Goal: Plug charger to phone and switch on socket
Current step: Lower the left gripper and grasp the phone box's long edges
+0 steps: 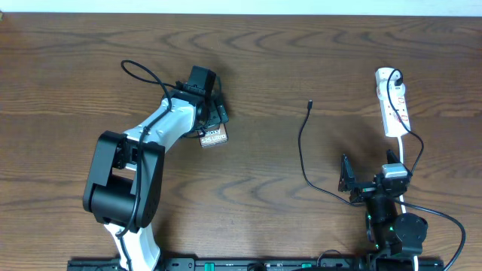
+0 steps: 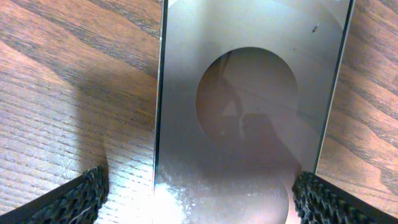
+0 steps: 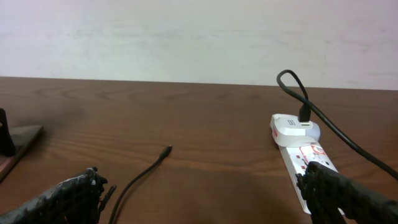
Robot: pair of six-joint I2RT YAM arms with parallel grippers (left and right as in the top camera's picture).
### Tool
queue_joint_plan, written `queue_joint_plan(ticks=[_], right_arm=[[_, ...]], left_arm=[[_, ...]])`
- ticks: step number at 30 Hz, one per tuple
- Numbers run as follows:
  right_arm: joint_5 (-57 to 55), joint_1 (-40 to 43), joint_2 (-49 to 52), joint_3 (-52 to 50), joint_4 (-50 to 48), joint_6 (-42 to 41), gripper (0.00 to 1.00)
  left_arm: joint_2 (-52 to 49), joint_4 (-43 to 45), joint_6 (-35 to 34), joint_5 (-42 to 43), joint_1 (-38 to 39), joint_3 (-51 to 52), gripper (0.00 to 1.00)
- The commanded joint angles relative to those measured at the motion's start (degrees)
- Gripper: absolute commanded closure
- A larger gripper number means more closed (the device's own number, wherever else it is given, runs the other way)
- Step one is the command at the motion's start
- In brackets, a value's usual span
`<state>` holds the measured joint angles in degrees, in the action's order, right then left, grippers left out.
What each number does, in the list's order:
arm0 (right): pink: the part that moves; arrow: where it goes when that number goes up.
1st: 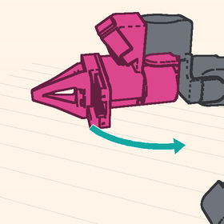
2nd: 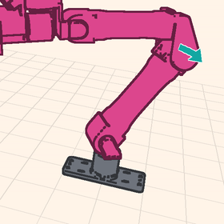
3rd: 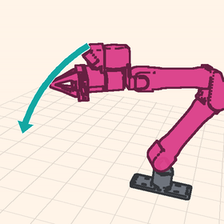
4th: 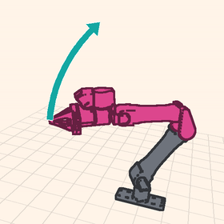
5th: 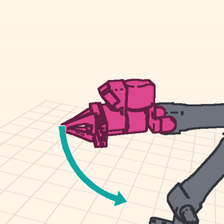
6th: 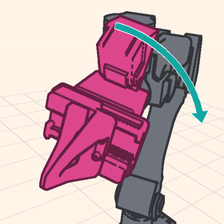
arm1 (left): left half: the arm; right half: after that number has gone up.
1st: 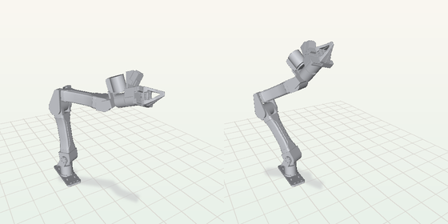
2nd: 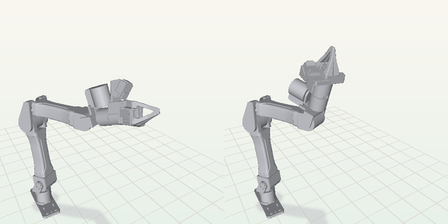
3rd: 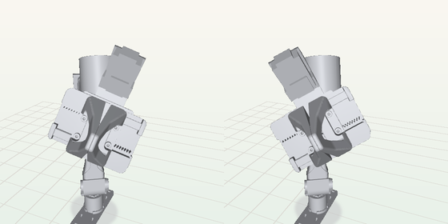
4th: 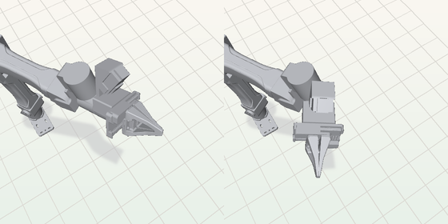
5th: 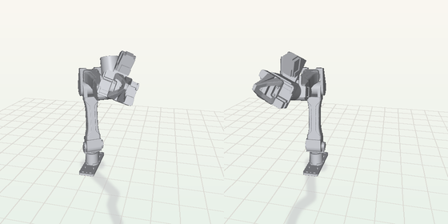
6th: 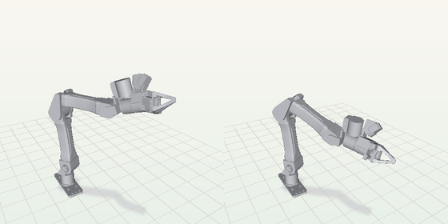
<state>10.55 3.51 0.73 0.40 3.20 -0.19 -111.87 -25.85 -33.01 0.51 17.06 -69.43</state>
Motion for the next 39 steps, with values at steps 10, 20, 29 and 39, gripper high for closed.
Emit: queue_joint_plan(ticks=[10,20,29,39], right_arm=[[0.2,-0.2,-0.2,-0.1,0.2,-0.1,0.01],[0.2,-0.2,-0.2,-0.1,0.2,-0.1,0.01],[0.2,-0.2,-0.2,-0.1,0.2,-0.1,0.01],[0.2,-0.2,-0.2,-0.1,0.2,-0.1,0.01]], left_arm=[[-4.6,-0.4,-0.3,1.6,-0.2,1.8,0.02],[-4.6,-1.7,-0.3,1.6,-0.2,1.8,0.02],[-4.6,-9.0,-0.3,2.1,-0.2,1.8,0.02],[-4.6,-16.8,-0.3,5.5,-0.2,1.8,0.02]])
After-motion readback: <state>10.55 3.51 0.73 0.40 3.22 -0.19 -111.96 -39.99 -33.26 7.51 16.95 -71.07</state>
